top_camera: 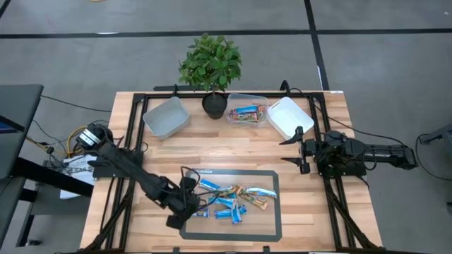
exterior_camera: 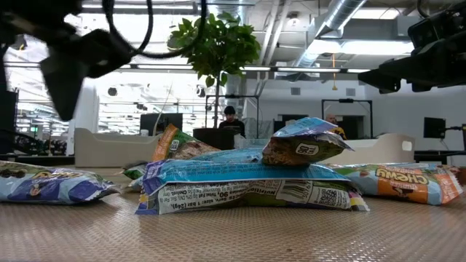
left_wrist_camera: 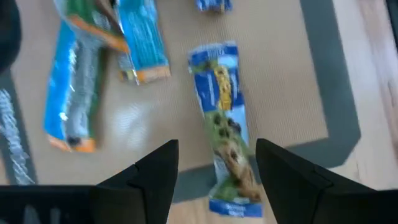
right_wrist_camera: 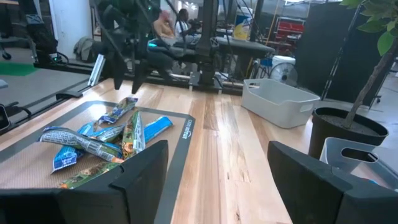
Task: Pick and place Granola Bars by type
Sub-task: Put the blue granola bar into the gray bin
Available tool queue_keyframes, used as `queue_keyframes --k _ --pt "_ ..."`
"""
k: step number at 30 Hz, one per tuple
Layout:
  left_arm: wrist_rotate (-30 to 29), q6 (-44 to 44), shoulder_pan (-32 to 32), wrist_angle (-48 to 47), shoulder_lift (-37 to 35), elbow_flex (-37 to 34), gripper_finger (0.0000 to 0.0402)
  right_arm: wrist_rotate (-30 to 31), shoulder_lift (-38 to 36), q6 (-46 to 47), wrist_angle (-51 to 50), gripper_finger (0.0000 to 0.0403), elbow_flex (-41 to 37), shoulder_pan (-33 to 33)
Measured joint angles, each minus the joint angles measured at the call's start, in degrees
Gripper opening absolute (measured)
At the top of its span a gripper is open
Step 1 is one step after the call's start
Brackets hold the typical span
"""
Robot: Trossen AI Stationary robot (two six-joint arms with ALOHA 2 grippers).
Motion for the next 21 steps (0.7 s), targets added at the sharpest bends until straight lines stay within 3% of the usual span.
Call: queue_keyframes --k 11,21 --pt "2.89 -3.14 -0.98 6.89 6.54 -0.23 0.0208 -0.02 0.01 0.00 0.02 0.0270 0.02 -0.02" --pt "-2.38 -7.33 -1.25 7.18 10.63 -0.49 0.0208 -0.02 0.00 0.00 0.04 0.0270 0.01 0.00"
